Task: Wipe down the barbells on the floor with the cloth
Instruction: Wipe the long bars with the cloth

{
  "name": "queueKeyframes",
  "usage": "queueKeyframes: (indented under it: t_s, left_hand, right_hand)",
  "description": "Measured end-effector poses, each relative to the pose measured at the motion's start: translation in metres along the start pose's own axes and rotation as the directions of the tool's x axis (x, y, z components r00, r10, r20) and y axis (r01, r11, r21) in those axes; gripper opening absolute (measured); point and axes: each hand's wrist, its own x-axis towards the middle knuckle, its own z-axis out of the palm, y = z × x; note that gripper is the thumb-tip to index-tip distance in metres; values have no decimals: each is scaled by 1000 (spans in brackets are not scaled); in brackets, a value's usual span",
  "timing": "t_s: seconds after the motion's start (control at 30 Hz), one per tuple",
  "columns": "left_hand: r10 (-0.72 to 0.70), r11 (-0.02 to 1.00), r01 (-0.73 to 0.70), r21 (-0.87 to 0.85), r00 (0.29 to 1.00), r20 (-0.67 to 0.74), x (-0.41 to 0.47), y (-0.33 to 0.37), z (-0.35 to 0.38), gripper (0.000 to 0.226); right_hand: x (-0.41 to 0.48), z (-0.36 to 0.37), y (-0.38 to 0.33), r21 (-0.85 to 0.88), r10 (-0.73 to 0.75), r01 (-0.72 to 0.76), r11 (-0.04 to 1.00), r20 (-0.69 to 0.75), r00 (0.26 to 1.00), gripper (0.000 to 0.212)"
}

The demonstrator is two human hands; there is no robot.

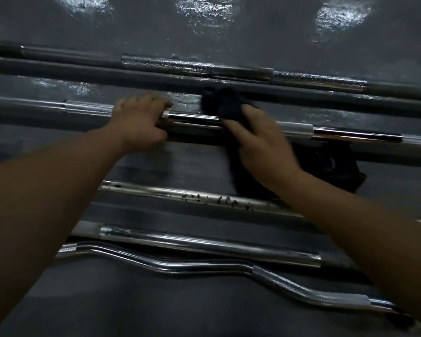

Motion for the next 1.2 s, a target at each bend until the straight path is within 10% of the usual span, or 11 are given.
queueKeyframes:
  t_s: [0.1,0.3,0.37,0.47,0.6,0.87,1.07,1.2]
  left_hand:
    - [10,999,-12,-45,999,-47,-2,-2,5,87]
    - [33,998,-35,-43,998,-56,5,-2,2,90]
    - [37,999,-38,-14,997,-65,0,0,4,89]
    - [32,999,-34,-14,995,-98,-5,1,11,88]
    - [21,1000,-22,-13,996,-92,-7,3,10,88]
    - [-13,1000,11,-20,996,-93,-6,-2,10,93]
    - [-11,999,8,-35,996,-92,-18,4,14,92]
    - [-12,1000,9,-22,992,-129,-29,6,28,94]
  right_hand:
    - [-44,-47,39,16,146,-146,989,-2,989,42]
    - [-52,-56,8,-210,331,-261,942,470,818,75]
    - [-47,-71,12,-23,287,-320,947,506,814,61]
    - [-19,-104,18,318,332,-413,853,280,901,47]
    - [30,-69,23,-93,447,-438,894,139,884,59]
    - [61,-5,-46,-13,-138,147,989,267,954,82]
    - [-56,-65,62,-149,206,-195,969,61,977,78]
    - [-19,-70,25,81,371,-374,924,52,927,54]
